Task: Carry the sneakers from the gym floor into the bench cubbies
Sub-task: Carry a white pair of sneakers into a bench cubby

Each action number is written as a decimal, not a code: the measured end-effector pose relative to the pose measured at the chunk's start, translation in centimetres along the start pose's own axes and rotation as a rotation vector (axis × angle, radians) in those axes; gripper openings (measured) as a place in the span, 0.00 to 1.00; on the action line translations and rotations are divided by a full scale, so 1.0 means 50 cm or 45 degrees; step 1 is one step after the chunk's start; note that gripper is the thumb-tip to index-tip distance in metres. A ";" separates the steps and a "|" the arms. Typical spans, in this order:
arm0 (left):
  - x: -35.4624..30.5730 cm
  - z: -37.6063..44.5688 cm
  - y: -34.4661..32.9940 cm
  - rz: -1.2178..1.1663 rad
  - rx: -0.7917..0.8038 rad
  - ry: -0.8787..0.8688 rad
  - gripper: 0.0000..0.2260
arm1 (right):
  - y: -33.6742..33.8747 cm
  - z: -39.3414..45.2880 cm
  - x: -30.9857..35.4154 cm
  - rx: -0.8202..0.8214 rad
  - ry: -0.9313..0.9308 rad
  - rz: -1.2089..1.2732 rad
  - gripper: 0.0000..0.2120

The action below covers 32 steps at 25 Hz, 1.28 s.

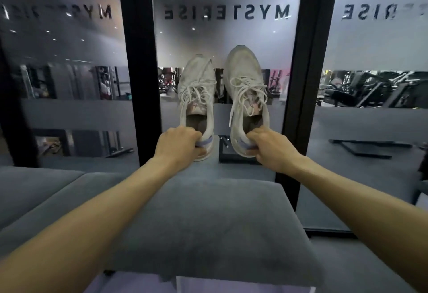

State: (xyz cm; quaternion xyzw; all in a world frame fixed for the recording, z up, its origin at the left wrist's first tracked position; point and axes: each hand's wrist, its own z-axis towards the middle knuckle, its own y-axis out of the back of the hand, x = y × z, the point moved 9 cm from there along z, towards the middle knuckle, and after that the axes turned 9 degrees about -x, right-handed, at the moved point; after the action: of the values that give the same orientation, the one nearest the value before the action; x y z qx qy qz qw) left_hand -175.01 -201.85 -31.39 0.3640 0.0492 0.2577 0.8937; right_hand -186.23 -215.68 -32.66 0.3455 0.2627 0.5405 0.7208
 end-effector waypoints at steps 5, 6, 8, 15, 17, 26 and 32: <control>-0.013 -0.240 -0.142 -0.021 0.085 -0.004 0.13 | -0.180 -0.195 0.059 0.019 0.001 0.001 0.11; -0.013 -0.293 -0.160 -0.037 0.102 -0.003 0.13 | -0.213 -0.236 0.075 0.026 -0.009 0.008 0.12; -0.014 -0.385 -0.187 -0.085 0.141 0.002 0.13 | -0.267 -0.309 0.102 0.041 -0.030 0.014 0.11; -0.041 -0.737 -0.260 -0.131 0.368 0.107 0.12 | -0.436 -0.641 0.230 0.192 -0.087 0.150 0.04; -0.065 -0.814 -0.273 -0.154 0.438 0.130 0.15 | -0.471 -0.735 0.248 0.256 -0.074 0.164 0.07; -0.207 -1.078 -0.402 -0.150 0.739 0.083 0.13 | -0.588 -1.038 0.257 0.511 -0.170 0.296 0.13; -0.229 -1.123 -0.522 -0.200 0.899 0.123 0.13 | -0.697 -1.080 0.227 0.701 -0.263 0.330 0.09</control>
State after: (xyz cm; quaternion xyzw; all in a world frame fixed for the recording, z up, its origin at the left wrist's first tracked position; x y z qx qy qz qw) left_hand -189.27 -188.13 -91.17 0.6327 0.2053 0.1723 0.7265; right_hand -202.88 -199.37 -93.65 0.6111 0.2782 0.4985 0.5483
